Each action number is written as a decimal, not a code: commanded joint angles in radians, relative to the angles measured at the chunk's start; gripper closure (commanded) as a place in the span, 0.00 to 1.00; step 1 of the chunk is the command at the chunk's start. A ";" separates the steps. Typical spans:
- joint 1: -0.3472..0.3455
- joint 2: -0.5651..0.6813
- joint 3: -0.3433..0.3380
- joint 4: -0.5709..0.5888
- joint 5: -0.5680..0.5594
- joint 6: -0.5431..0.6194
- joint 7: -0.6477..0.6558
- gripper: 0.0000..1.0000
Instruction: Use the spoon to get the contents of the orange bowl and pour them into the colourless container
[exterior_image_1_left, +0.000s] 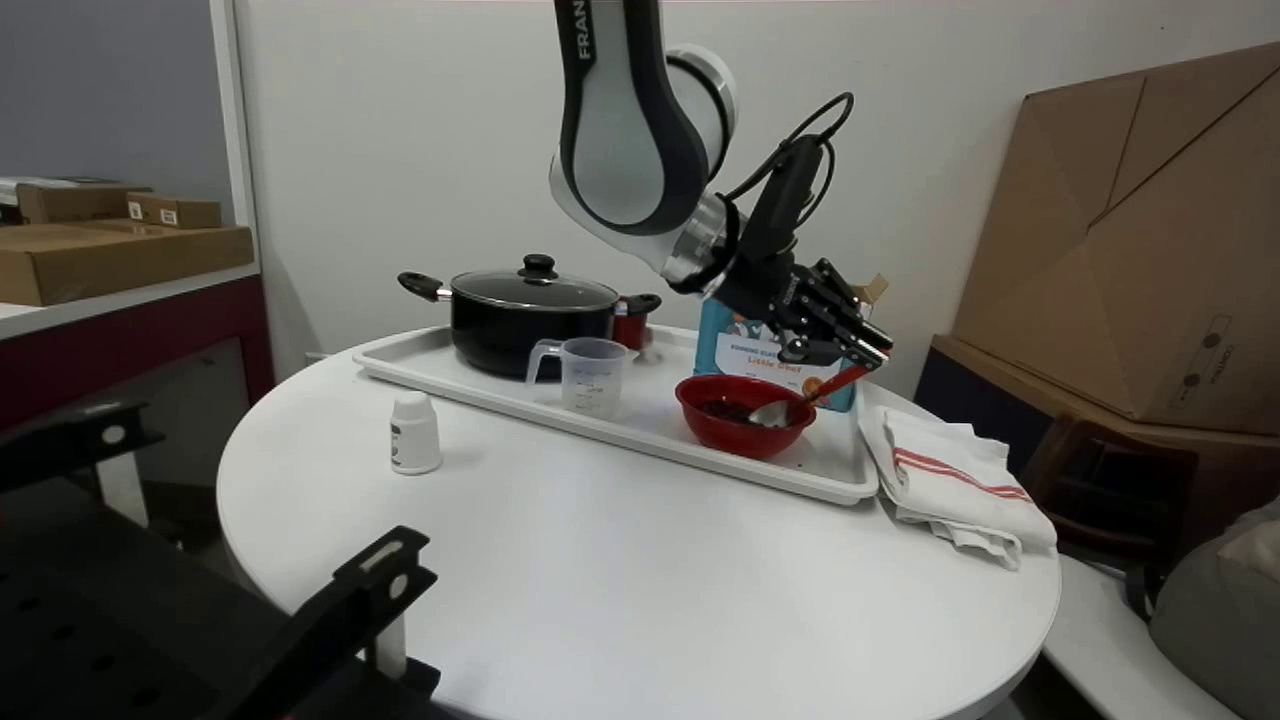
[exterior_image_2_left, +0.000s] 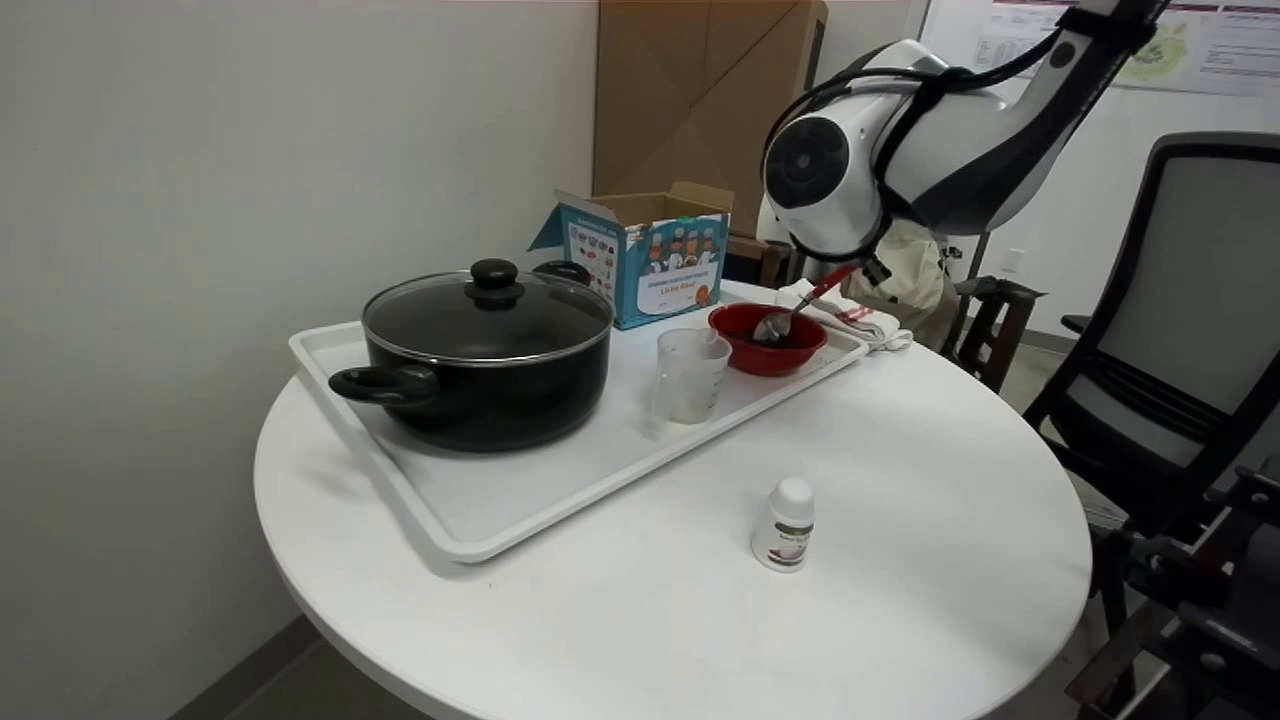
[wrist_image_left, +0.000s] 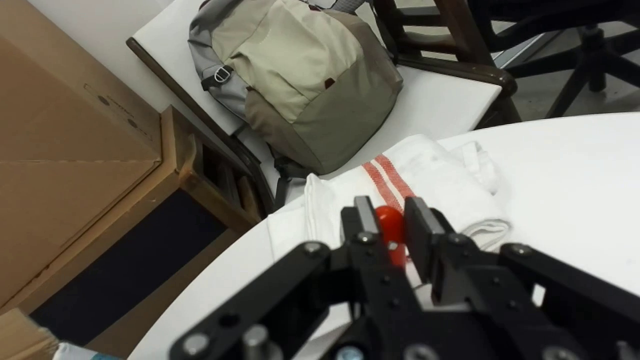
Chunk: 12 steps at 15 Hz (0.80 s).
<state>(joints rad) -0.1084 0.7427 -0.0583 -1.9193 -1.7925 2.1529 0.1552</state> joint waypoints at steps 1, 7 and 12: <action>0.004 -0.013 0.013 -0.029 0.020 -0.024 -0.027 0.91; 0.006 -0.004 0.043 -0.040 0.201 -0.058 -0.122 0.91; 0.005 0.000 0.059 -0.022 0.383 -0.098 -0.193 0.91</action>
<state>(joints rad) -0.1065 0.7432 -0.0097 -1.9510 -1.5019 2.0922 0.0170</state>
